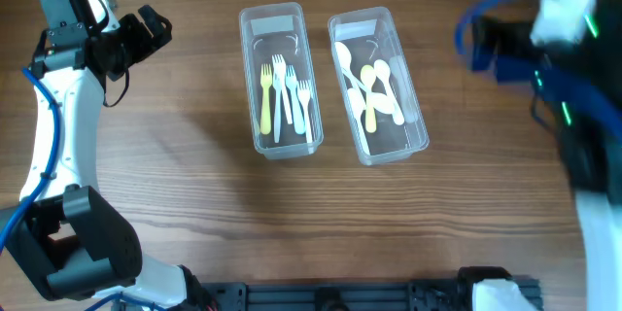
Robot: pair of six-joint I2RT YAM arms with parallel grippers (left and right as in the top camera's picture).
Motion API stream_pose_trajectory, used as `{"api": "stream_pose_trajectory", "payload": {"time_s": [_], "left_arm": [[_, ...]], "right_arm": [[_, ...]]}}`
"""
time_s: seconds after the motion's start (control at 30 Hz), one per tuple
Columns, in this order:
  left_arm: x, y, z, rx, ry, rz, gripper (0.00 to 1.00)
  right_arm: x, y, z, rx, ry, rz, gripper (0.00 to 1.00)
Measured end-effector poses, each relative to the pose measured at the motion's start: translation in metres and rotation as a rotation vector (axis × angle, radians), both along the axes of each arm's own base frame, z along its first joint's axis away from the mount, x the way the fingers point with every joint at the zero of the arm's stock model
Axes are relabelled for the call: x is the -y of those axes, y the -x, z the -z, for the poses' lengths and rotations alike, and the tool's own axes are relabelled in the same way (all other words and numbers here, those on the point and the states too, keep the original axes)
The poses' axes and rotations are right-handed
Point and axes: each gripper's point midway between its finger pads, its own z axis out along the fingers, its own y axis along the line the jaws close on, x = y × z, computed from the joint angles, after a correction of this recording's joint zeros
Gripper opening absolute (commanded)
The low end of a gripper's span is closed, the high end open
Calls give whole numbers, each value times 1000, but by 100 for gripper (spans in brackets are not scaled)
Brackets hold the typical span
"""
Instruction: Pack container
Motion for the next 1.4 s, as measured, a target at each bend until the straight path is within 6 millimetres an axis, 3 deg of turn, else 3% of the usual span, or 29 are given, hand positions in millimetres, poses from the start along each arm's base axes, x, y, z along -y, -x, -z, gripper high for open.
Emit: {"api": "stream_pose_trajectory", "payload": {"time_s": [0.1,0.23,0.33,0.43,0.57,0.77,0.9,1.03,1.23,1.4], "left_arm": [[0,0,0,1,1,1,100],[1,0,0,1,3,2,100],[1,0,0,2,3,3,100],[1,0,0,1,2,2,100],[1,0,0,2,4,3,100],[1,0,0,2,5,5,100],[1,0,0,2,5,4,100],[1,0,0,2,5,5,100],[1,0,0,2,5,4,100],[1,0,0,2,5,4,100]], "right_arm": [[-10,72,-64,229,-13,-48,100],[-5,152,-110,449,-27,-53,100],[-2,187,-126,573,-34,-52,100],[-1,197,-131,657,-39,-52,100],[-2,180,-108,770,-48,-51,100],[-6,131,-14,801,-115,-50,100],[-8,113,41,791,-169,-49,100],[-9,102,83,733,-190,-45,100],[-8,97,118,692,-189,-38,100],[-4,99,130,704,-187,-21,100]]}}
